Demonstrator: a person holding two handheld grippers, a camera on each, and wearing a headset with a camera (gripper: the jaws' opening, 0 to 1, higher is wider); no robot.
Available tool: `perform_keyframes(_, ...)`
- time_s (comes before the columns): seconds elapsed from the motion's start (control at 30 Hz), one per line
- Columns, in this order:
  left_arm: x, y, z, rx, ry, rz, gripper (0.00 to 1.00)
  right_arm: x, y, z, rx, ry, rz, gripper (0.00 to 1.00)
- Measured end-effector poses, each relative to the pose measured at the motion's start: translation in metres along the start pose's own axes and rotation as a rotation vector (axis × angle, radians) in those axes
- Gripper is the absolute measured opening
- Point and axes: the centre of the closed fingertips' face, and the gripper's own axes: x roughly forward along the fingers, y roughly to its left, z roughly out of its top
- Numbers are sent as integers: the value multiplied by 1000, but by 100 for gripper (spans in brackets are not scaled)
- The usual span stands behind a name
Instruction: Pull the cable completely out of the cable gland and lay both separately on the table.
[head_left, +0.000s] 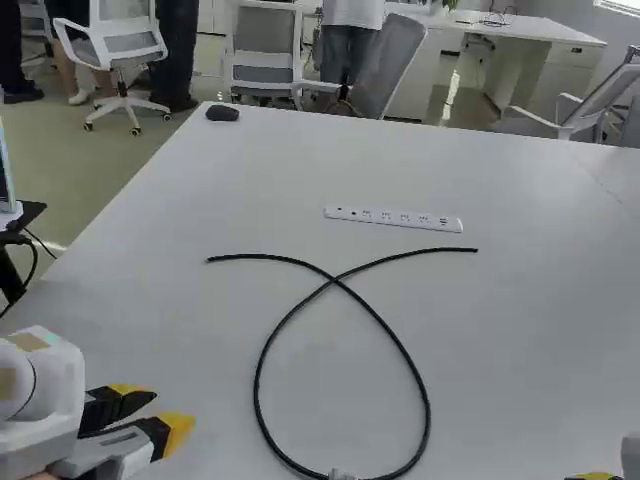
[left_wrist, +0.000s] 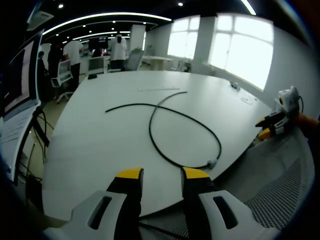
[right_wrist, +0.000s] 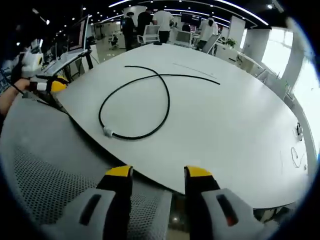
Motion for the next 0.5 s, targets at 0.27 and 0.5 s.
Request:
perform_keyframes(0.27,-2,4,5,11,-24,24,27,0,1,-1,-5,6,5,23)
perform_keyframes(0.5,-1,1,1,7,-5,9,27,0,2,-1,-7,9,10,22)
